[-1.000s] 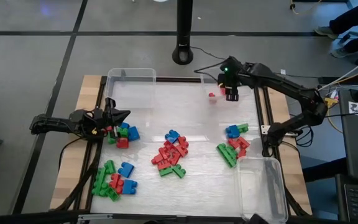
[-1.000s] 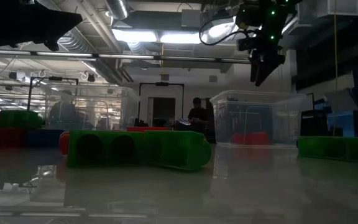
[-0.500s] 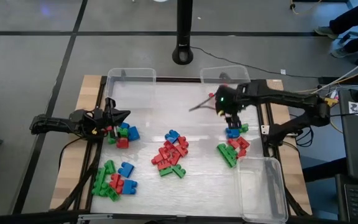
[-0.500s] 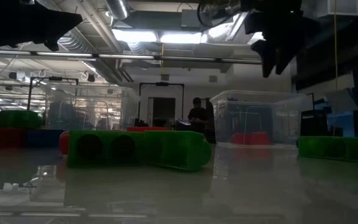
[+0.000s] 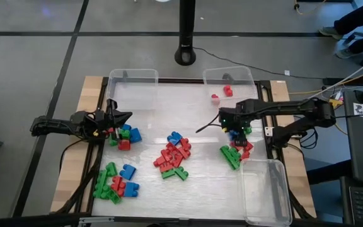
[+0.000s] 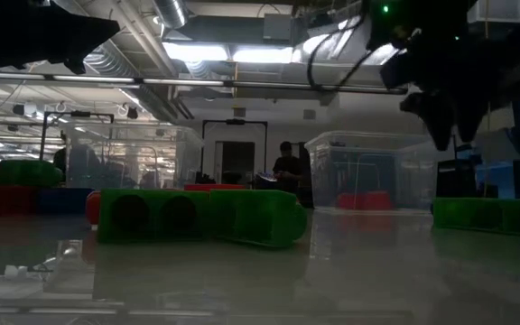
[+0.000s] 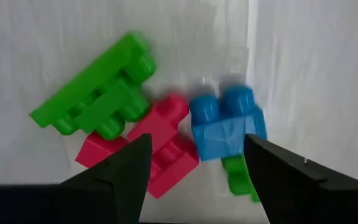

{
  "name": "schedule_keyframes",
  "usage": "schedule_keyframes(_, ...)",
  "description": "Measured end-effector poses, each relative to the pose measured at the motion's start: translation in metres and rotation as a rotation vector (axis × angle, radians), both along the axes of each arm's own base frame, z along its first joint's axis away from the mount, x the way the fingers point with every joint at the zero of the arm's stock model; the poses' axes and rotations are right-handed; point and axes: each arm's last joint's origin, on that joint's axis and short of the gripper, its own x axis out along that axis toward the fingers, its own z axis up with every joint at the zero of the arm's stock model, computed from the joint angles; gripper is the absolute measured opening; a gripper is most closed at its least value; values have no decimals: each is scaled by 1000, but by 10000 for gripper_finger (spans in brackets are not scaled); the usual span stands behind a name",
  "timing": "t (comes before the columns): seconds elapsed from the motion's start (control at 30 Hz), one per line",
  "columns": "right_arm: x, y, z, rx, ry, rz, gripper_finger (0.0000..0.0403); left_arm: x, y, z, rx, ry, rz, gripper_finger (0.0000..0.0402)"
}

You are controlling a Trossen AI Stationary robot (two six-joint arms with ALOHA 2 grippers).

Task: Sort blocks
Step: Put the red game piece into the top right transparent bin

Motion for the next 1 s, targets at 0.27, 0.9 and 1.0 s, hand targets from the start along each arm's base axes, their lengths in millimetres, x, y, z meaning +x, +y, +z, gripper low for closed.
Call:
schedule_keyframes(0.27,-13,2,-24,23,115,-191,253,0,0,0,-10,-4,-4,4)
schedule_keyframes(0.9,-40,6,-66,40,284,-416,253,0,0,0,0,-1,0,4)
schedule_keyframes(1.0,-38,6,-72,45,246,-418,253,0,0,0,0,0,0,4)
